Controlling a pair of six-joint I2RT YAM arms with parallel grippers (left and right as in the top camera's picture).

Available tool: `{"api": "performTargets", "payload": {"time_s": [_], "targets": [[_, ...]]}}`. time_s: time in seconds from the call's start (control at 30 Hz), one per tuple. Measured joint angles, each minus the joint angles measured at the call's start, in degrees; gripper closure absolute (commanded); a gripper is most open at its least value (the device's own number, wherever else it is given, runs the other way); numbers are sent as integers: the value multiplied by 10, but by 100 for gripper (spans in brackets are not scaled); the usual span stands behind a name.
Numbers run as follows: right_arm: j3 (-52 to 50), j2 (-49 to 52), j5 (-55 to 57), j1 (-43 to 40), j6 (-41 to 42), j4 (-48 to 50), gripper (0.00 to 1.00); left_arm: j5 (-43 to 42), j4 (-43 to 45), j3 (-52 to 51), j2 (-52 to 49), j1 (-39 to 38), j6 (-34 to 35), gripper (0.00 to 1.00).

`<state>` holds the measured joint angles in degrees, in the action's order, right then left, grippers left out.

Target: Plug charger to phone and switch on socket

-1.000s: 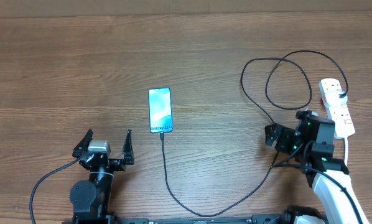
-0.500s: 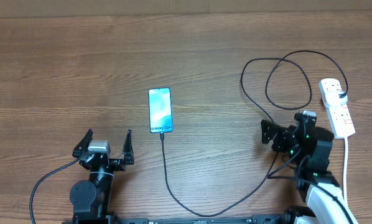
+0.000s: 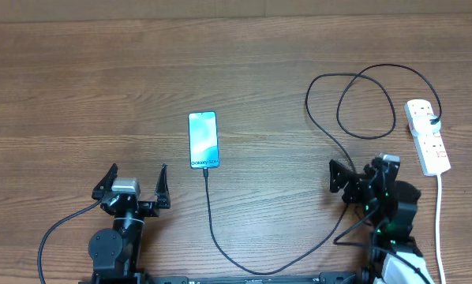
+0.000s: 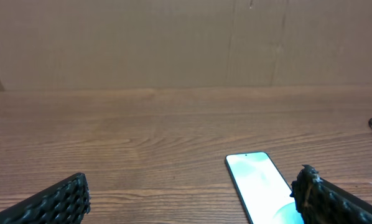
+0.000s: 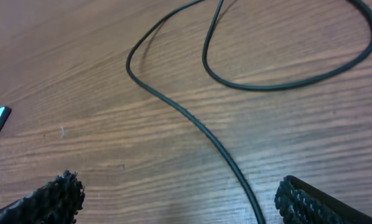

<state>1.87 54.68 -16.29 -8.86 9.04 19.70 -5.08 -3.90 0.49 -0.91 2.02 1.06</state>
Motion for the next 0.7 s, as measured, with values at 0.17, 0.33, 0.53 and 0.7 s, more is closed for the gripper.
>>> {"api": "performTargets", "payload": {"time_s": [0.17, 0.33, 0.53, 0.7], "targets": [[-9, -31, 0, 0, 0, -10, 0, 0, 0, 0, 0, 0, 0, 0], [-9, -75, 0, 0, 0, -51, 0, 0, 0, 0, 0, 0, 0, 0], [-9, -140, 12, 0, 0, -124, 0, 0, 0, 0, 0, 0, 0, 0], [-9, -203, 22, 0, -1, -178, 0, 0, 0, 0, 0, 0, 0, 0]]}}
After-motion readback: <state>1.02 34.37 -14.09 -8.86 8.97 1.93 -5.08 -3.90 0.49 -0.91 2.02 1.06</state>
